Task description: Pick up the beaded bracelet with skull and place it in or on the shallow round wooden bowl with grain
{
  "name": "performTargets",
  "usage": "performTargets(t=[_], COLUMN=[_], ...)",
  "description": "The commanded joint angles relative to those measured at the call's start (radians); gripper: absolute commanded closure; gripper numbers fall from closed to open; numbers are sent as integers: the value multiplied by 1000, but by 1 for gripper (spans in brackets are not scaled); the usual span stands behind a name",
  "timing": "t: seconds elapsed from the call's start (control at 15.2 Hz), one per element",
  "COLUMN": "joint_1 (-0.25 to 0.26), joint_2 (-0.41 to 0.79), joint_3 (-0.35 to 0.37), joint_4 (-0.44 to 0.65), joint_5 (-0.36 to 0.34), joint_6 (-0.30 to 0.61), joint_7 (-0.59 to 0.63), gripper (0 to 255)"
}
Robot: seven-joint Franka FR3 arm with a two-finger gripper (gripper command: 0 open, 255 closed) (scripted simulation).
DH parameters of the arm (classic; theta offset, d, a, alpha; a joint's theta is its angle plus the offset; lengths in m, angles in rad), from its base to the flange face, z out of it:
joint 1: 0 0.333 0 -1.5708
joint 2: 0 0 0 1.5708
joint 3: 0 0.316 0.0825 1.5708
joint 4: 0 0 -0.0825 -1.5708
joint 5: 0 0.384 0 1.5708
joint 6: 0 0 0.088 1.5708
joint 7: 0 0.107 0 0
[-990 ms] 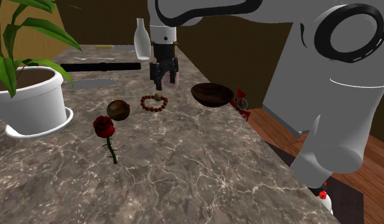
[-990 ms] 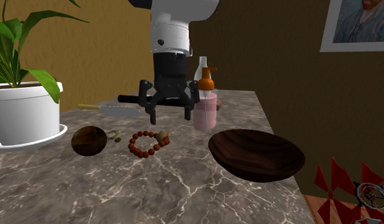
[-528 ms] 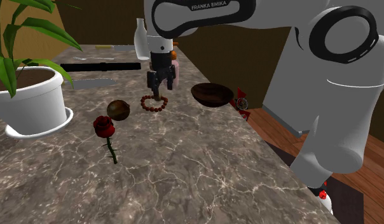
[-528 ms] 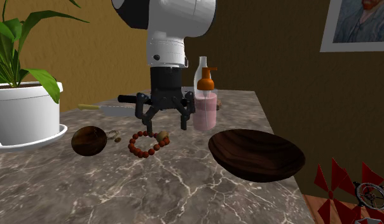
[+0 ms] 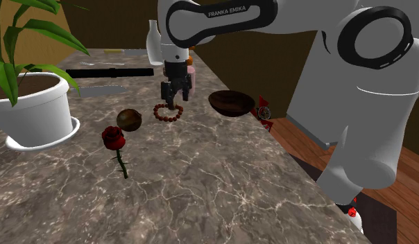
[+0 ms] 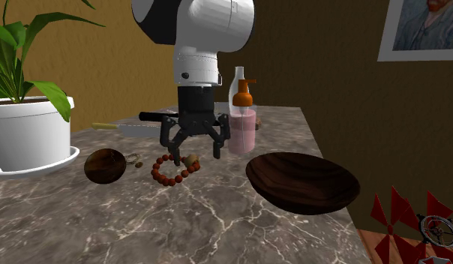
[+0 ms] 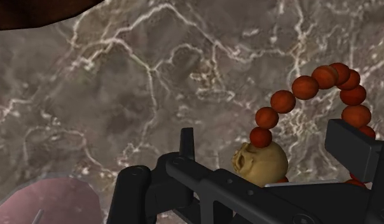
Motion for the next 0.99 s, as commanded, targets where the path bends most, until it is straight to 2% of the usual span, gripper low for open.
performTargets(t=[0.0,0.07,0.66,0.92], joint_1=[0,0,0,1], joint_2=[0,0,0,-1], joint_3=[0,0,0,1], joint_4=[0,0,0,52], joint_5=[0,0,0,0], joint_6=[0,0,0,-53], joint_7=[0,0,0,2], gripper=[0,255,255,255])
